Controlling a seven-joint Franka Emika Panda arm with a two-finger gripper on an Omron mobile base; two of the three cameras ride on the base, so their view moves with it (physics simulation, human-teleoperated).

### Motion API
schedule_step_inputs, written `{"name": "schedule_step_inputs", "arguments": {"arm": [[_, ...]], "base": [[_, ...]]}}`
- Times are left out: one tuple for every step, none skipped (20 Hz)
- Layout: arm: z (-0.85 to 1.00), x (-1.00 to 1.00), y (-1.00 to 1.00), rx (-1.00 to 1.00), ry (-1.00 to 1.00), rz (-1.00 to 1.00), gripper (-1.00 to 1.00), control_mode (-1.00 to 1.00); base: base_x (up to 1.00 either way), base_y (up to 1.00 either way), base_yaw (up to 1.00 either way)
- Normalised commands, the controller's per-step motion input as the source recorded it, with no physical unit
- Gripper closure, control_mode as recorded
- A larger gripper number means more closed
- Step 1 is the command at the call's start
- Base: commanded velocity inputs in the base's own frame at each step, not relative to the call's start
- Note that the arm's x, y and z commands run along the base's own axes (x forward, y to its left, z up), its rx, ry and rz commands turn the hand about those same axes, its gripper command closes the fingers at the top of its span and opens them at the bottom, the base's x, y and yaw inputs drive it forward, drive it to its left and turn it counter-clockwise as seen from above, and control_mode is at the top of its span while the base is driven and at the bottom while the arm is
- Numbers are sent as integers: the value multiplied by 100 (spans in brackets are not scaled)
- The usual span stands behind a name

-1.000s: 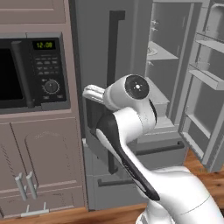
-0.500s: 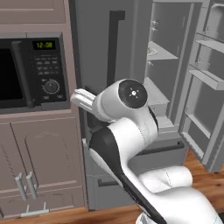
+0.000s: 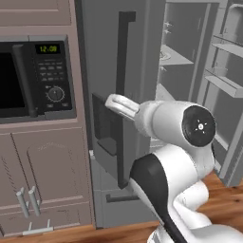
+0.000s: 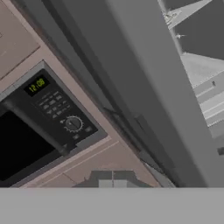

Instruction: Retrieve the fish from the fridge and place it on the saucepan with marinade on the stove.

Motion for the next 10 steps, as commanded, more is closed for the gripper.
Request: {"name": "schedule_step_inputs", "arguments": {"arm": [[14,-21,-92,0,-25,0,100,-100],[9,-17,-93,0,-23,0,100,-100],[7,-16,-95,0,-22,0,100,-100],[1,-14,-96,0,-15,0,100,-100],[2,-11,-96,0,-8,0,100,-100],[1,-9,-95,0,-4,0,100,-100],[1,-2,-89,0,-1,0,100,-100],[11,0,-77,0,0,0,100,-100],[16,0,-67,0,0,1,100,-100],[16,0,-58,0,0,3,100,-100]], "base": [[0,0,0],[0,0,0],[0,0,0],[0,0,0],[0,0,0],[0,0,0],[0,0,0],[0,0,0],[0,0,0],[0,0,0]]}}
